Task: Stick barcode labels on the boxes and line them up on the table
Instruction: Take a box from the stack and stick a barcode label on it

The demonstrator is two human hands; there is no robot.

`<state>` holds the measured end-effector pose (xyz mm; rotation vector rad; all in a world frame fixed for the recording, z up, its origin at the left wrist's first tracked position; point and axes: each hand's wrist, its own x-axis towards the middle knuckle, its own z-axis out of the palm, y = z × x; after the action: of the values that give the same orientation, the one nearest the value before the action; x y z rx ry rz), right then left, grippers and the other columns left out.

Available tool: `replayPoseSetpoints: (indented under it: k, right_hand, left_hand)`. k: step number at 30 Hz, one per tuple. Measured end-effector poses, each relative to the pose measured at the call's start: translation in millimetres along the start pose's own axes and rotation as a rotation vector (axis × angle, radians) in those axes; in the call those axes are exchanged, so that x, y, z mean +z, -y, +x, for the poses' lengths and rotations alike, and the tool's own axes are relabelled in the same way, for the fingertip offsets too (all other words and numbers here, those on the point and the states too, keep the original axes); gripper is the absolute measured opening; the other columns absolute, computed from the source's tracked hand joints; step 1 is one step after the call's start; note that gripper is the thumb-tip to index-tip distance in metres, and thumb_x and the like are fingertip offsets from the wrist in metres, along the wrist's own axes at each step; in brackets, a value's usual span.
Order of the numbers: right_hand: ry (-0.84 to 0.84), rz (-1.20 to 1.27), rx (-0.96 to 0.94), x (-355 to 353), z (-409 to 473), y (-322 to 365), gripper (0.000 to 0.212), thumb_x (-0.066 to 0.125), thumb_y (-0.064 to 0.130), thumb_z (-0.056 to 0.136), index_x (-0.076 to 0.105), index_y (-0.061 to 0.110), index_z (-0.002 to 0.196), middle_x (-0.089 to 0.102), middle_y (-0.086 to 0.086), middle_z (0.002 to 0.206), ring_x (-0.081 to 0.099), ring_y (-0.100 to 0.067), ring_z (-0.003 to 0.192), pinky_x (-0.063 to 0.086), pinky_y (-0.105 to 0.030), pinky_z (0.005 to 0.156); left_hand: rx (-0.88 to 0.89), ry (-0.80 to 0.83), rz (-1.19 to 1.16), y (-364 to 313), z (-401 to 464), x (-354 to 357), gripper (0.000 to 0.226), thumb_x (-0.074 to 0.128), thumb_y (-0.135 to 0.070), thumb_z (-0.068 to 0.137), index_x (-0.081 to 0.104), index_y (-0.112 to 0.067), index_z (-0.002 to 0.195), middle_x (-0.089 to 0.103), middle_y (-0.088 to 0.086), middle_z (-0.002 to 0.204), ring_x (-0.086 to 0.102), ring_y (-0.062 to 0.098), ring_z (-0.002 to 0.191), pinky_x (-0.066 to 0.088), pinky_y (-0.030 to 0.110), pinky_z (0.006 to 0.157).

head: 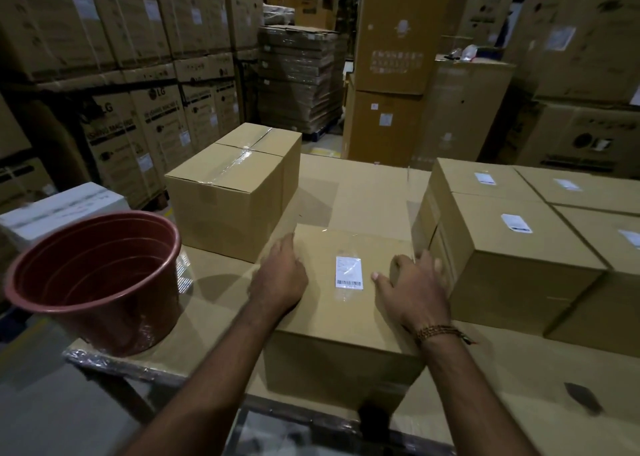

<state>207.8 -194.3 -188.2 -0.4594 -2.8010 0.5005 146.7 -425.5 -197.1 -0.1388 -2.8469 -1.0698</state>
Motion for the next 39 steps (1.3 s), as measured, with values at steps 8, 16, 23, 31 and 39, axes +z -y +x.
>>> replayPoseSetpoints:
  k: [8, 16, 23, 31, 39]
  right_hand:
    - [0.052, 0.276, -0.266, 1.8, 25.1, 9.5, 0.043, 0.067, 0.038, 0.098, 0.066, 0.021, 0.137, 0.059, 0.003, 0.113, 0.060, -0.013, 0.098, 0.053, -0.034, 0.093]
    - [0.006, 0.097, -0.311, 24.5, 33.7, 12.1, 0.038, 0.059, 0.051, 0.096, 0.071, 0.030, 0.125, 0.056, 0.004, 0.107, 0.062, -0.023, 0.101, 0.051, -0.035, 0.082]
    - [-0.004, 0.199, -0.208, 27.7, 37.4, 12.8, 0.029, 0.065, 0.048, 0.093, 0.075, 0.035, 0.117, 0.061, 0.012, 0.096, 0.063, -0.014, 0.092, 0.049, -0.030, 0.077]
    - [-0.113, 0.248, 0.037, 37.7, 51.0, 35.4, 0.008, 0.068, 0.030, 0.083, 0.076, 0.030, 0.084, 0.073, 0.015, 0.082, 0.067, -0.013, 0.079, 0.044, -0.026, 0.065]
    - [-0.179, 0.186, -0.017, 43.7, 49.8, 31.3, 0.008, 0.066, 0.032, 0.092, 0.072, 0.029, 0.088, 0.067, 0.012, 0.093, 0.058, -0.012, 0.079, 0.042, -0.030, 0.067]
  left_hand:
    - [0.126, 0.111, 0.170, -21.6, -2.4, 13.7, 0.093, 0.046, -0.081, 0.091, 0.021, -0.032, 0.167, 0.011, -0.002, 0.176, 0.008, 0.022, 0.162, 0.026, 0.056, 0.125]
    - [0.084, 0.144, 0.260, -20.6, 0.3, 13.8, 0.108, 0.049, -0.089, 0.083, 0.015, -0.033, 0.168, 0.002, -0.009, 0.177, 0.002, 0.016, 0.162, 0.029, 0.057, 0.122]
    - [0.122, 0.128, 0.284, -15.3, 2.9, 17.8, 0.104, 0.047, -0.089, 0.084, 0.014, -0.035, 0.167, 0.000, -0.008, 0.177, 0.001, 0.018, 0.162, 0.029, 0.054, 0.122]
    - [0.156, 0.142, 0.302, -9.5, 4.8, 19.1, 0.107, 0.040, -0.091, 0.085, 0.012, -0.030, 0.168, -0.002, -0.004, 0.177, 0.001, 0.025, 0.162, 0.032, 0.056, 0.120]
    - [0.176, 0.134, 0.293, -8.3, 5.0, 20.3, 0.105, 0.040, -0.090, 0.086, 0.013, -0.030, 0.167, -0.003, -0.003, 0.177, 0.000, 0.025, 0.162, 0.030, 0.052, 0.120]
